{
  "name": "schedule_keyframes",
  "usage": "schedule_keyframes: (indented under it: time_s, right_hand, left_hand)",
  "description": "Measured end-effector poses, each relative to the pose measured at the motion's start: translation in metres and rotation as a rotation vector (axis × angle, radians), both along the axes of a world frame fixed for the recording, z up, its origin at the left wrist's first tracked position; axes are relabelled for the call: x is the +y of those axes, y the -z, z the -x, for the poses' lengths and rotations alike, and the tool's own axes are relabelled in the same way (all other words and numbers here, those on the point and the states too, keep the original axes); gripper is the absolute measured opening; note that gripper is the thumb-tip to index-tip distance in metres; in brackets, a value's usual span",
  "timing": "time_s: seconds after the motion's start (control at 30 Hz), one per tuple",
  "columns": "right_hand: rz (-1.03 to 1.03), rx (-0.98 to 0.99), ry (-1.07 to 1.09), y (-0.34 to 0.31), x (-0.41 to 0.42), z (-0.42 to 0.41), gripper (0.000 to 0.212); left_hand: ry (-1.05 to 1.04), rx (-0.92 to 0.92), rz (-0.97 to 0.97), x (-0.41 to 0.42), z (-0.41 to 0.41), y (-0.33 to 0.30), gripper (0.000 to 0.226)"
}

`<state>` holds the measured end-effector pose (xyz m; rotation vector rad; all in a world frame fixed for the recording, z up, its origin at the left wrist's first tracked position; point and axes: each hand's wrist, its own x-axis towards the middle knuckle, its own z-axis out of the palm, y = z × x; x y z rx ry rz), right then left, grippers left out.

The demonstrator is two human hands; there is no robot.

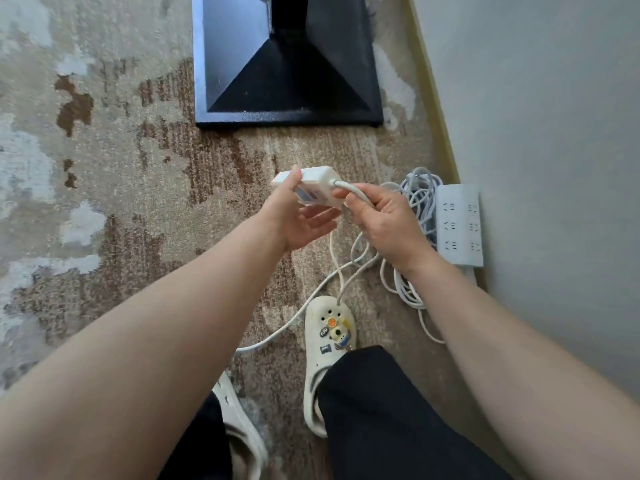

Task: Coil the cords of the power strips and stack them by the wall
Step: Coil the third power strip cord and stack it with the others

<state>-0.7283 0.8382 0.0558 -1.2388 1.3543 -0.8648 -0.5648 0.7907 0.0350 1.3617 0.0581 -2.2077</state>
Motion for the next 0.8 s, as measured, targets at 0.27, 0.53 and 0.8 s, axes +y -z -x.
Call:
schedule_keyframes:
  time_s: [0.27, 0.53, 0.8]
  right_hand:
    - [-0.03, 0.111, 0.092, -0.035, 0.027, 0.029, 0.013]
    - [0.092, 0.678, 0.074, -0.056, 0.039, 0.051, 0.066]
    - [0.027, 0.729, 0.253, -0.057, 0.047, 0.104, 0.056]
  left_hand:
    - [-0.302, 0.024, 0.1, 0.005, 0.034, -0.049, 0.052]
    - [0.114, -0.379, 0.297, 0.022, 0.102, -0.085, 0.036]
    - [0.52, -0.504, 0.501, 0.027, 0.13, -0.102, 0.043]
